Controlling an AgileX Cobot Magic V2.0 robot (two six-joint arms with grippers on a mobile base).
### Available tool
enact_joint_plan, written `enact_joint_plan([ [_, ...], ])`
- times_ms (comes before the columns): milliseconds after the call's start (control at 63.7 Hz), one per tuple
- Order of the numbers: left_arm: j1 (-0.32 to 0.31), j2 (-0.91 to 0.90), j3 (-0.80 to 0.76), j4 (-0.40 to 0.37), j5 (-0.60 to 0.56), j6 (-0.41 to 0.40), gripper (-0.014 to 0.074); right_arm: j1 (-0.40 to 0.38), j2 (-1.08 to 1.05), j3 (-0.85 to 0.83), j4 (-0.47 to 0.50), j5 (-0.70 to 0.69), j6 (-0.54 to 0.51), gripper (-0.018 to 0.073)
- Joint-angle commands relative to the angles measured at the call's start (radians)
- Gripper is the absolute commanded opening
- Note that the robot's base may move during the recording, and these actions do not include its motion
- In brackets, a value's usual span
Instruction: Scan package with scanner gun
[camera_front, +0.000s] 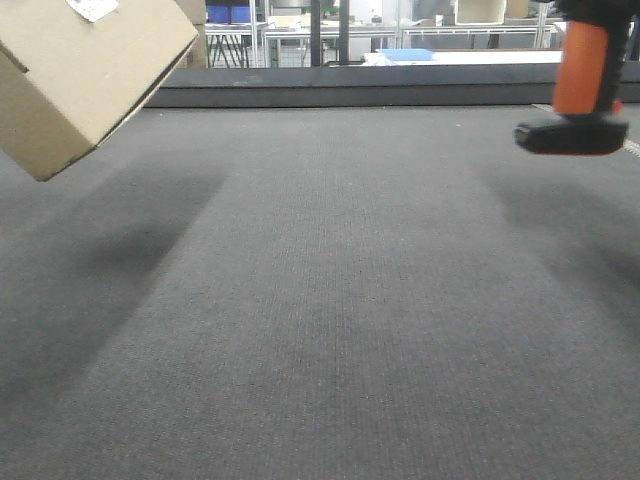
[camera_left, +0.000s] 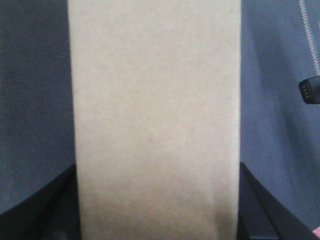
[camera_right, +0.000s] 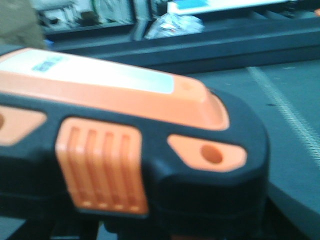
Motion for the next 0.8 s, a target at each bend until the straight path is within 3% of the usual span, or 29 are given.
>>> enact_joint_plan([
  [0,-0.005,-0.014,0.000,-0.024,-0.005,-0.007,-0.0111,0.001,-0.023,0.030,-0.181,-0.146,0.121,-0.0162],
  [502,-0.005,-0.014,0.000,-0.030,-0.005,-0.007,-0.0111,0.001,0.142,0.039,-0.199,-0.346,0.117,-0.0162],
  [785,-0.005,-0.014,0.000,-0.030,-0.005,-0.007,-0.0111,0.001,0.229,0.039,-0.102,-0.394,0.117,-0.0162],
])
